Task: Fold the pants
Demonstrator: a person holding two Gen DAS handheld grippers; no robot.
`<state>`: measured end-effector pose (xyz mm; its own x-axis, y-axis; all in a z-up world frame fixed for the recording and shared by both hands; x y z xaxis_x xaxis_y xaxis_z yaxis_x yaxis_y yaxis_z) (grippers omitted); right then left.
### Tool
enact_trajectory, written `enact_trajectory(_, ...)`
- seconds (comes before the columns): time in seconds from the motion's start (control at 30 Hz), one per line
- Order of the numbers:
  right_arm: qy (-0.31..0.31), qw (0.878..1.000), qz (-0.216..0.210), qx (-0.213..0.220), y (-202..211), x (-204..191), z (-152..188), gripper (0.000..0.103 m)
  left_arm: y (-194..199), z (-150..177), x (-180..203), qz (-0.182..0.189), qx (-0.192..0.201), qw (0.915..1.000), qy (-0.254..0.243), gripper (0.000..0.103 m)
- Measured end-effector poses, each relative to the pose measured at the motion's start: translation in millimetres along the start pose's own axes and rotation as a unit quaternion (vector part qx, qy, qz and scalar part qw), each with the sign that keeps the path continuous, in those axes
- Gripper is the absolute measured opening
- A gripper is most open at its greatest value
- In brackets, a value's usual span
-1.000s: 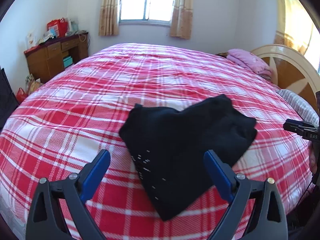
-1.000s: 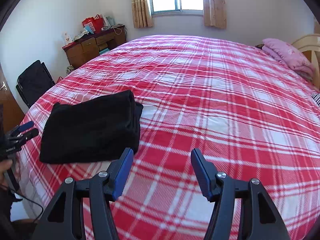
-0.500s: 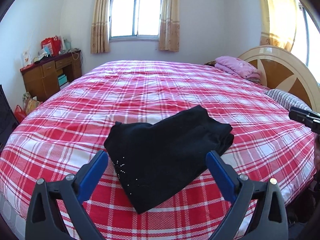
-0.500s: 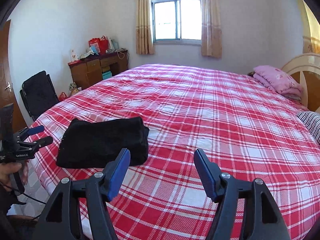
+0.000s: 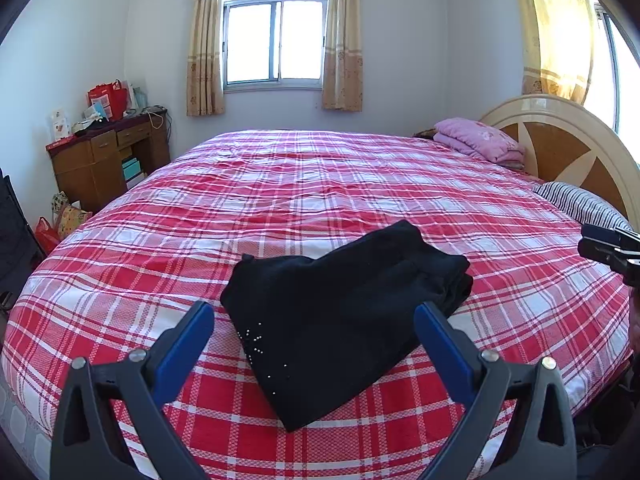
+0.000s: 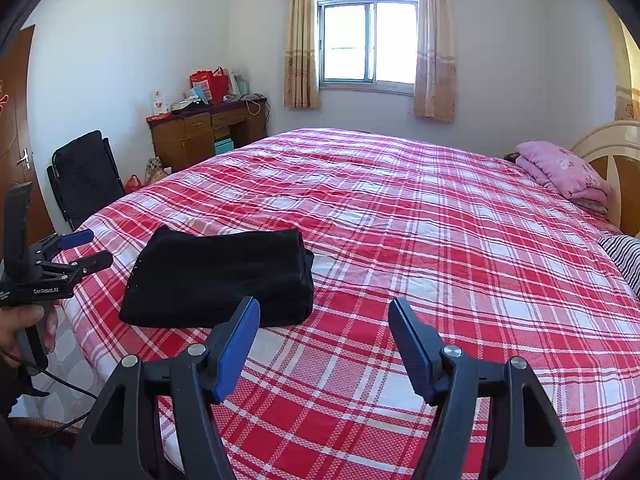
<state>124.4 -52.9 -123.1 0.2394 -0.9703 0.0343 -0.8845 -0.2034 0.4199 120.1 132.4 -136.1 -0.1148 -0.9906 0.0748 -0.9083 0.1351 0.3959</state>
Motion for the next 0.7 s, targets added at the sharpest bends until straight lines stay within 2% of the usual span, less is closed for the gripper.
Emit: enact_trajectory(0.7, -0.003, 1.000, 0.001, 0.022, 6.4, 1.5, -3.5, 0.069, 0.8, -0.9, 3.9, -0.024, -0.003, 0.9992, -0.032, 0.103)
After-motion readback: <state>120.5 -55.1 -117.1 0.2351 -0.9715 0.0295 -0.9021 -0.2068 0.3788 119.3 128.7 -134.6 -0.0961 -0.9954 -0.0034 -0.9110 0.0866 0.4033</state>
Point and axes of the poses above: each gripper's, at about its wrist camera, not at the fingertips, and y roughly against the way its jaws point, x to its right, z to its underside, the point moved 3 cm from there along -y, roughly the way its jaws point, and after that the axes turned 9 degrees about x, right-handed, at the moved point
